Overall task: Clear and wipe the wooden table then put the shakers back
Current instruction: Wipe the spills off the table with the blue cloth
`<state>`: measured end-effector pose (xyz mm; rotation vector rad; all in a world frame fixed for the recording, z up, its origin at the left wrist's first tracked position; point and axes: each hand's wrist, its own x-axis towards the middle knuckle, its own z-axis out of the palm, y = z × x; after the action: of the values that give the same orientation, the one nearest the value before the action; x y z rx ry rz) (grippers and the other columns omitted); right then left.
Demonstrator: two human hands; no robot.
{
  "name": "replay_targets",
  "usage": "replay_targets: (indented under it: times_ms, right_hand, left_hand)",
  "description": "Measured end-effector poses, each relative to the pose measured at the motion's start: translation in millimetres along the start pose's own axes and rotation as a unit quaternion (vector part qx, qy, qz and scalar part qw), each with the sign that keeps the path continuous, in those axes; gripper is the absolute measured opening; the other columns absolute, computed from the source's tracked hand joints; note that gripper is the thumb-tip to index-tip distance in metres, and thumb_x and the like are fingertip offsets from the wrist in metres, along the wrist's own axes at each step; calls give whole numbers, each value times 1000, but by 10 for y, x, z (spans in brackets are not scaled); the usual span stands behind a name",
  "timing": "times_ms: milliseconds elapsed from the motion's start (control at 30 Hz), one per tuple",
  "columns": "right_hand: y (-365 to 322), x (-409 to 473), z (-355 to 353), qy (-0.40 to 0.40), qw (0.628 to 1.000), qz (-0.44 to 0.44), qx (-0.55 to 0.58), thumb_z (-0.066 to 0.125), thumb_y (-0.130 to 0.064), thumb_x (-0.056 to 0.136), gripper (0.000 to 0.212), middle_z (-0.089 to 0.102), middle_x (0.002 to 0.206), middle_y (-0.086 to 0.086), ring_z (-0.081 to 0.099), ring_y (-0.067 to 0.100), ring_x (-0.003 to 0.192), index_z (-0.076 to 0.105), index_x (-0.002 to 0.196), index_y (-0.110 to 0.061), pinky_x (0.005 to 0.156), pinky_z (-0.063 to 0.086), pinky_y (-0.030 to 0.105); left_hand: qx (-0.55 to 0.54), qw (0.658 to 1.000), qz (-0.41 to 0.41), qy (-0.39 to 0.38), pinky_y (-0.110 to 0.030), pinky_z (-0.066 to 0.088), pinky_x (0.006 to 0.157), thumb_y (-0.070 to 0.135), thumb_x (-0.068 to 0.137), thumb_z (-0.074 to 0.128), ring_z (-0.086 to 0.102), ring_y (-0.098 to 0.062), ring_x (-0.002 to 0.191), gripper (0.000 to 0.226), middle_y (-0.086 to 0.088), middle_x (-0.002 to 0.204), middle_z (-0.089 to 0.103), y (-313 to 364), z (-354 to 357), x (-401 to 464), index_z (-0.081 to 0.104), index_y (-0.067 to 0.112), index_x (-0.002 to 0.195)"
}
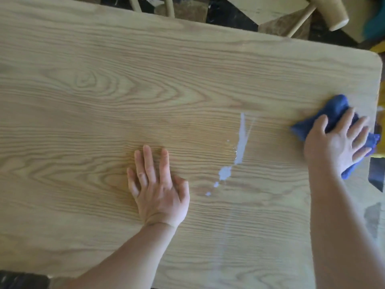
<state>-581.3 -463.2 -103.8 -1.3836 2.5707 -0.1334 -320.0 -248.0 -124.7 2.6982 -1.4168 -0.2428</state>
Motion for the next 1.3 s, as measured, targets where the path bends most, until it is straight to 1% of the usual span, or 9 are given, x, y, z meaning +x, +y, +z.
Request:
replay_targets:
  times_ms: [100, 167, 333, 467, 667, 833, 1067, 1233, 1300]
  right_hand:
    - [-322, -106, 130, 18, 995, 96, 17, 29, -52, 99, 69, 4, 169, 7, 2, 25, 156, 14, 161, -27, 121, -3, 58]
    - [-663, -207, 240, 23, 996, 88, 19, 32, -52, 99, 70, 5, 169, 10, 3, 27, 156, 15, 161, -25, 121, -2, 59]
    - [-1715, -1076, 578, -25, 992, -121, 19, 38, -52, 95, 74, 6, 169, 10, 2, 28, 155, 18, 160, -24, 122, -4, 57]
    - [-2239, -1900, 804, -85, 935, -342, 33, 40, -49, 95, 71, 10, 168, 9, 2, 28, 155, 22, 159, -24, 121, -7, 57]
    - [-2014, -1646, 739, -108, 895, -431, 41, 42, -52, 93, 67, 19, 167, 1, 10, 19, 155, 31, 156, -31, 124, -5, 50]
    - [-1101, -876, 391, -54, 940, -336, 1, 41, -55, 88, 72, 22, 166, 0, 17, 22, 153, 31, 155, -34, 124, 5, 52]
    - [561, -466, -63, -7, 997, -80, -17, 34, -55, 90, 72, 15, 168, 1, 11, 21, 154, 25, 157, -29, 123, 5, 55]
    - [329, -555, 50, 17, 999, 38, -8, 29, -50, 92, 74, 8, 169, 7, 6, 26, 155, 18, 160, -23, 122, 1, 57]
    - [10, -654, 147, 22, 999, 35, -7, 33, -49, 93, 74, 8, 168, 10, 7, 29, 155, 19, 160, -21, 121, 1, 58]
  left_hand:
    - [0, 1000, 4, -1, -53, 6, 125, 38, 83, 42, 11, -32, 157, 72, -12, 168, 17, -13, 6, -14, 35, 22, 153]
    - [0, 1000, 6, 1, -52, 6, 125, 38, 83, 43, 11, -31, 157, 72, -13, 168, 17, -9, 9, -4, 35, 22, 153]
    - [-1, 1000, 3, -3, -55, 10, 125, 36, 86, 38, 13, -33, 156, 69, -16, 166, 21, 22, -41, -12, 35, 21, 153]
    - [-30, 999, -2, 32, -64, 24, 116, 35, 99, 17, 31, -40, 149, 49, -21, 160, 35, 71, -86, 26, 28, 16, 143]
    - [-10, 1000, -7, 7, -54, 11, 124, 33, 85, 38, 14, -33, 156, 66, -14, 166, 22, 45, -50, -12, 37, 20, 150]
    - [-14, 1000, 1, 9, -54, 9, 124, 36, 84, 40, 10, -31, 156, 70, -13, 167, 20, 21, -28, -11, 35, 21, 153]
    - [-17, 1000, 7, 16, -53, 8, 124, 35, 86, 40, 10, -32, 156, 68, -13, 167, 17, -9, 4, -24, 33, 21, 153]
    - [-10, 1000, 10, 20, -52, 6, 124, 36, 87, 41, 11, -33, 156, 69, -14, 167, 18, -12, 20, -25, 33, 21, 153]
    - [-10, 1000, 7, 16, -52, 5, 124, 37, 87, 40, 9, -32, 156, 69, -14, 167, 17, -4, 20, -18, 32, 21, 154]
